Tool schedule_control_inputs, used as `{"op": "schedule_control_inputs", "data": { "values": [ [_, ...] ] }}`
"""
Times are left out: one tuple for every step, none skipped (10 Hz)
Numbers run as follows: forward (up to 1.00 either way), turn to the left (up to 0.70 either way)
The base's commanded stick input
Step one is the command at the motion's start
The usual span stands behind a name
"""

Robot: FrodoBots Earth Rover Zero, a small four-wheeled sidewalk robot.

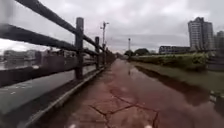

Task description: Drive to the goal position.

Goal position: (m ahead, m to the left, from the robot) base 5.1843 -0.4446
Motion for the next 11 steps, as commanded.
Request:
{"op": "schedule_control_inputs", "data": {
  "values": [
    [0.85,0.01],
    [0.85,0.01],
    [0.85,0.01],
    [0.85,0.01],
    [0.85,0.01],
    [0.85,0.01],
    [0.85,0.01],
    [0.85,0.01],
    [0.85,0.01],
    [0.85,0.01],
    [0.85,0.01]
  ]
}}
